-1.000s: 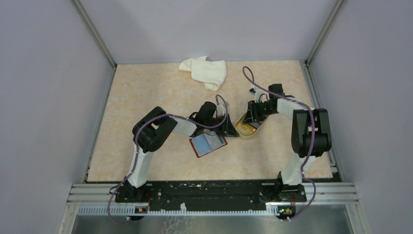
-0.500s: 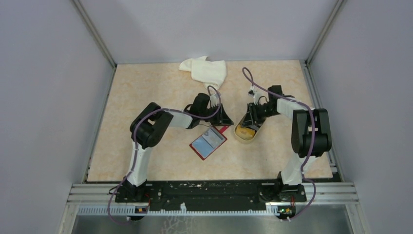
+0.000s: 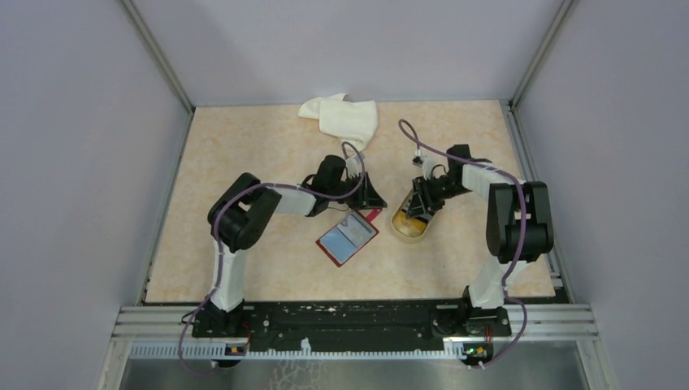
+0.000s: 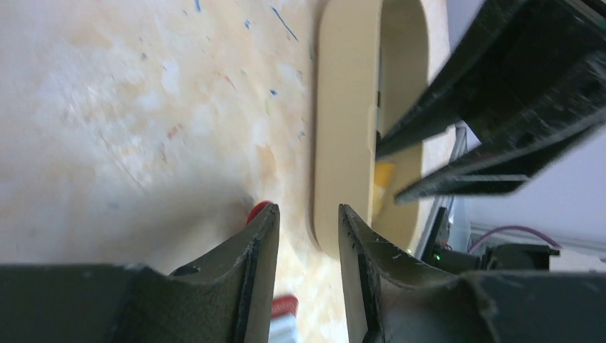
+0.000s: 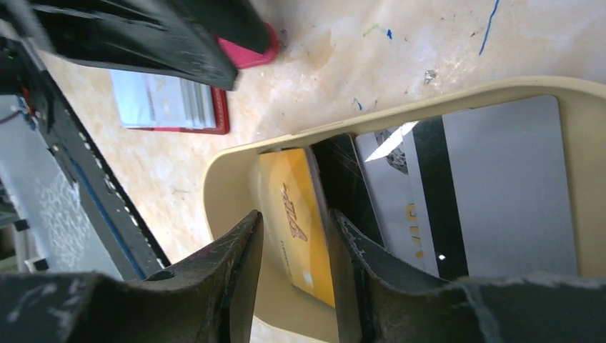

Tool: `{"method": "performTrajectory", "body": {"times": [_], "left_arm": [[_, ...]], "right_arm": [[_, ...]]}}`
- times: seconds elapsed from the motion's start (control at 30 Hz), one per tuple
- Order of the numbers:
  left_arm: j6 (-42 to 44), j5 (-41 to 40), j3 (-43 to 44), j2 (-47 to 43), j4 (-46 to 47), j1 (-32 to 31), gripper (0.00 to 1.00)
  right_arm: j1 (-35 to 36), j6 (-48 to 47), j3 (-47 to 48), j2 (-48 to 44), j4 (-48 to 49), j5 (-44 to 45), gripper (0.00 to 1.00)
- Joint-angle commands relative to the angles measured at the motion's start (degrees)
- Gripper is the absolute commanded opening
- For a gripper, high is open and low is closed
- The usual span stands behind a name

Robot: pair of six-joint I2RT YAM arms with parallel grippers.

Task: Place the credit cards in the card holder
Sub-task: Adjust the storage box at the center of the board.

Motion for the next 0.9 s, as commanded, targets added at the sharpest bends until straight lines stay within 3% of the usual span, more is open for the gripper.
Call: {"method": "performTrajectory", "body": {"times": [0.0,0.23,0.37,0.47,0.6,0.73,0.87], "left_arm": [[1.4,0.2,-5.5,-8.1,3.6,-0.2,0.43],[-1.7,-1.9,-17.6,-16.9,8.7,-4.8,0.43],[-4.3,-5.5,-21.0,-17.0,10.7,-9.2,0.37],[-6.2,-6.7,-22.5,-15.2,12.7,-10.4,0.31],[-7.5,-6.9,-24.1,-13.0,15.2,-10.5,0.31],[-6.1,-8.2,-24.8,-14.5,14.8,-10.5,0.32],[-3.8,-11.2,-26.6,-18.3,13.1,-10.4,0.33]], "right_arm": [[0.2,-6.8,2.3,-3.6,-1.2,2.2,0.40],[0.4,-20.0,7.9,-2.2,-9.2,3.6,0.46],[1.0,-32.4,10.6,-1.2,-16.5,4.5,0.45],[3.3,-38.4,7.4,-4.1,-16.2,6.4,0.41],[10.6,-35.4,0.8,-7.6,-7.0,13.5,0.22],[15.5,-27.6,-2.9,-8.1,4.7,15.3,0.06],[17.4,-14.0,-3.0,-6.9,19.2,19.9,0.03]]}}
